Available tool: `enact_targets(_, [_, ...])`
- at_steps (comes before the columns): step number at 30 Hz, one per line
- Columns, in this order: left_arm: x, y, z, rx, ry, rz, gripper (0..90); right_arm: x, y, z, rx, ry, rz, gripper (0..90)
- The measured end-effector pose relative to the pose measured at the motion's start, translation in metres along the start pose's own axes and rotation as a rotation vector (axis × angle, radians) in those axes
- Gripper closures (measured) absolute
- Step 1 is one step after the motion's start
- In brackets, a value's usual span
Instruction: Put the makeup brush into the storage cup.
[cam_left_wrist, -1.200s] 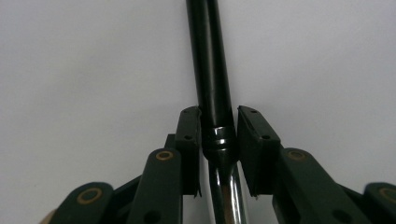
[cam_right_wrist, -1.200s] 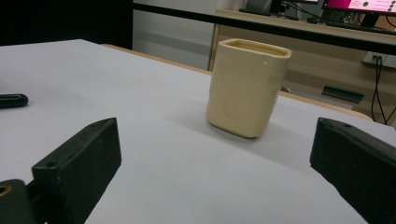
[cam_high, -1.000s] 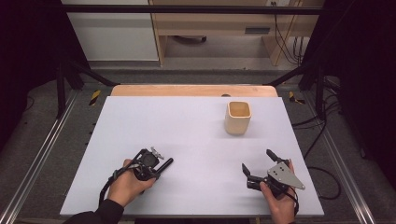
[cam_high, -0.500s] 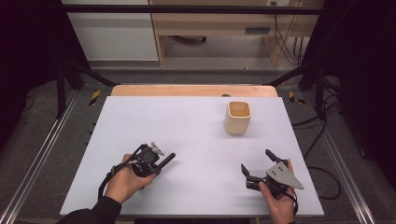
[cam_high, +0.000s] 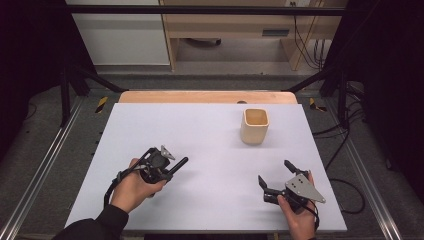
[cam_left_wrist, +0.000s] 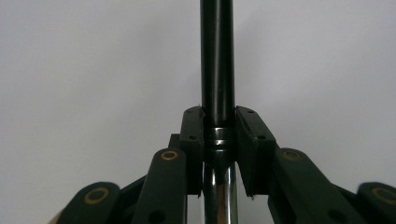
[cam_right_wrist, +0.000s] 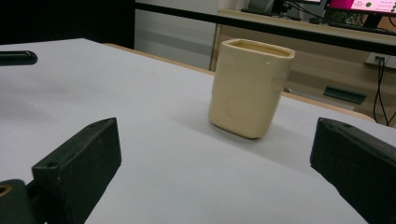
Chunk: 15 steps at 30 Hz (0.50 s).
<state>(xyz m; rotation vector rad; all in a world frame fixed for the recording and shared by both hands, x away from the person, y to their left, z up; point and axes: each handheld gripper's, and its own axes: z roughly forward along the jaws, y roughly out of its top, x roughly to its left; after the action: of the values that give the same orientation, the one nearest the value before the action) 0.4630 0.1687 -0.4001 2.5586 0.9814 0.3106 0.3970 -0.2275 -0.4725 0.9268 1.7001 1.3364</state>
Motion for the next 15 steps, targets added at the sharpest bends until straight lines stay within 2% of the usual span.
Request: enact_targets(15, [-0.008,0.024,-0.008,-0.022,0.006,0.051,73.5,0.003,0.001,0.001,0.004,0.003,-0.021,2.1])
